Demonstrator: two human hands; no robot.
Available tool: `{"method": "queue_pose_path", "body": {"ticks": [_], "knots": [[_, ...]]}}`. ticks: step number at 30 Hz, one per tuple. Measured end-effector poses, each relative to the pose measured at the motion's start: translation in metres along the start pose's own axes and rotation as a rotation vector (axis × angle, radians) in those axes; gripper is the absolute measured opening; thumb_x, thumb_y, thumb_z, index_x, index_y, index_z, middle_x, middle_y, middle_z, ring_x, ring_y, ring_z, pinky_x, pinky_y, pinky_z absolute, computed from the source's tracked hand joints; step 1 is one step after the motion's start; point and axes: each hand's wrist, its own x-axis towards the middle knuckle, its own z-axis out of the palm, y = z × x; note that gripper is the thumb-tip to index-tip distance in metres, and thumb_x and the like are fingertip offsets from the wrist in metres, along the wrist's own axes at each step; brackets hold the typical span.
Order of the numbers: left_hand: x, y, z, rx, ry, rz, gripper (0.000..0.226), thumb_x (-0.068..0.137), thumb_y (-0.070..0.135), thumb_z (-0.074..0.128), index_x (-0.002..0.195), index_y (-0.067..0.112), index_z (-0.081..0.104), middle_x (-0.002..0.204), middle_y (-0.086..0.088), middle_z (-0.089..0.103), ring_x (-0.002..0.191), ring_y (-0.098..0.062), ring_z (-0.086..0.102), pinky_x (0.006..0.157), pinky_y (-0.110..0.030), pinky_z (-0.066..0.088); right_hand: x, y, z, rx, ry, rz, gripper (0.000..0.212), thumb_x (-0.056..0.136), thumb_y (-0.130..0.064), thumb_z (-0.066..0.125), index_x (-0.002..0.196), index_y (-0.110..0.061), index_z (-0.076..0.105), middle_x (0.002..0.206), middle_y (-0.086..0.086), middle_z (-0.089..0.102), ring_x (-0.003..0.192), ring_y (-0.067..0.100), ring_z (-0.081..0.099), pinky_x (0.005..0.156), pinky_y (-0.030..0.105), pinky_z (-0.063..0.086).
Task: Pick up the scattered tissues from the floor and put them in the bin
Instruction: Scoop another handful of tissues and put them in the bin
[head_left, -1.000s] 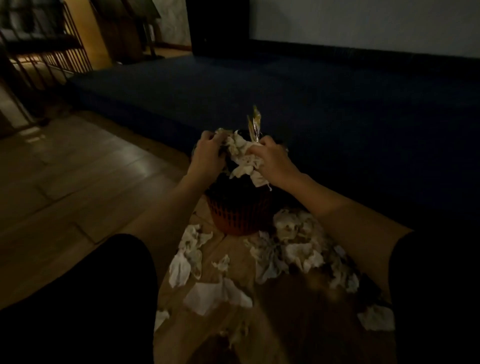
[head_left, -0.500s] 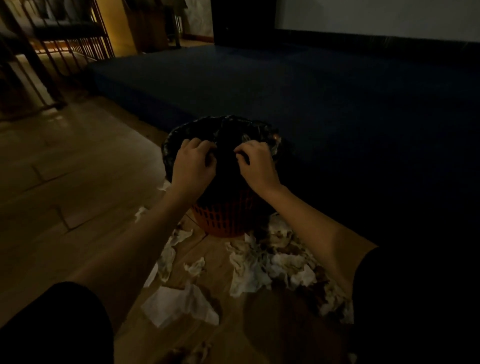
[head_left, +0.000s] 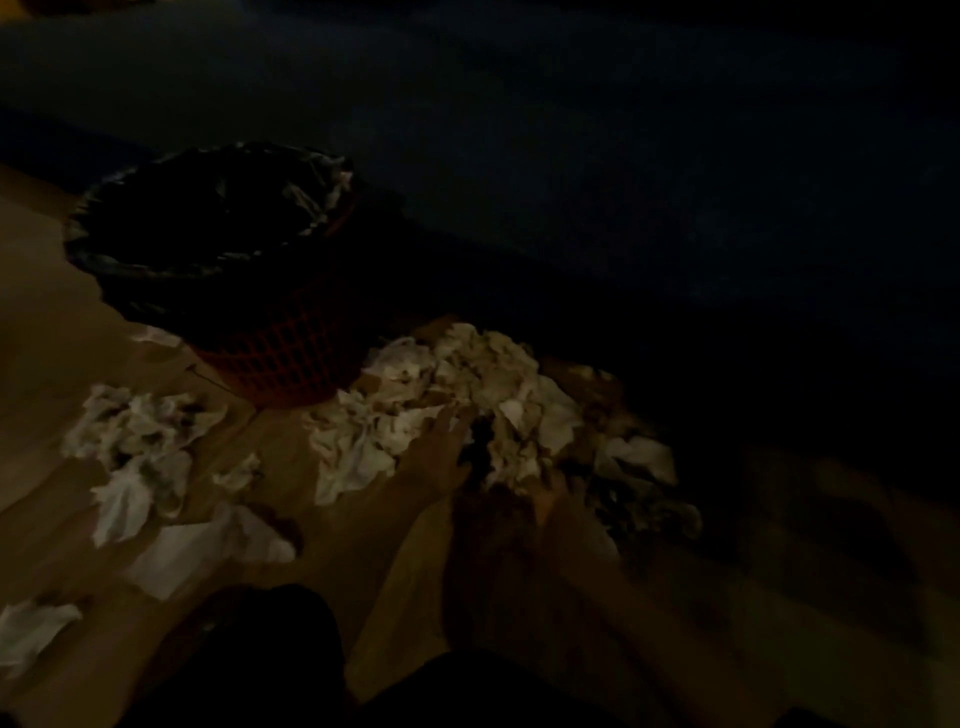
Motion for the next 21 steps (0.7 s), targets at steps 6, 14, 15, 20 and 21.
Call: {"method": "queue_pose_path", "body": {"ticks": [6, 14, 15, 20, 21], "knots": [[0.028, 0.019, 0.042, -0.025, -0.131, -0.029, 0.085, 0.082, 0.053, 0.058, 0.147, 0.039, 0.004, 0.158, -0.019, -0.009, 0.141, -0.048, 0.015, 0.106, -0.060, 0.036, -0.058, 0.042, 0.048, -0.017, 0.214, -0.150, 0.042, 0.065, -0.014, 0.079, 0.104, -0.024, 0.068, 0.101, 0.004, 0.065, 0.089, 0.032, 0.069, 0.056, 0.044, 0.060], [0.036, 0.061, 0.069, 0.139, -0.092, -0.069, 0.028, 0.093, 0.021, 0.049, 0.120, 0.020, 0.055, 0.144, -0.015, 0.029, 0.131, -0.044, 0.028, 0.099, -0.052, 0.044, -0.007, 0.058, -0.018, 0.482, 0.515, -0.032, 0.028, 0.093, -0.018, 0.049, 0.100, 0.002, 0.067, 0.100, 0.025, 0.068, 0.099, 0.034, 0.059, 0.087, 0.034, 0.049], [0.037, 0.062, 0.072, 0.140, -0.076, -0.076, 0.023, 0.093, 0.016, 0.049, 0.114, 0.014, 0.057, 0.141, -0.015, 0.033, 0.128, -0.041, 0.033, 0.097, -0.049, 0.046, -0.003, 0.062, -0.028, 0.458, 0.539, -0.003, 0.022, 0.087, -0.013, 0.056, 0.100, 0.001, 0.066, 0.106, 0.025, 0.066, 0.100, 0.041, 0.061, 0.084, 0.043, 0.049], [0.041, 0.054, 0.078, 0.065, -0.104, -0.053, 0.017, 0.091, 0.009, 0.051, 0.102, -0.001, 0.060, 0.121, -0.018, 0.047, 0.110, -0.038, 0.046, 0.082, -0.041, 0.051, -0.008, 0.091, -0.021, 0.071, 0.121, 0.242, 0.054, 0.091, -0.015, 0.052, 0.140, -0.026, 0.033, 0.151, 0.005, 0.026, 0.136, 0.043, 0.019, 0.103, 0.069, 0.022], [0.040, 0.053, 0.078, 0.037, -0.103, -0.037, 0.017, 0.090, 0.008, 0.053, 0.102, -0.001, 0.061, 0.120, -0.018, 0.048, 0.108, -0.037, 0.049, 0.084, -0.043, 0.052, -0.015, 0.091, -0.014, 0.067, 0.145, 0.212, 0.053, 0.089, -0.007, 0.054, 0.138, -0.020, 0.038, 0.148, 0.010, 0.034, 0.133, 0.045, 0.026, 0.102, 0.069, 0.028]]}}
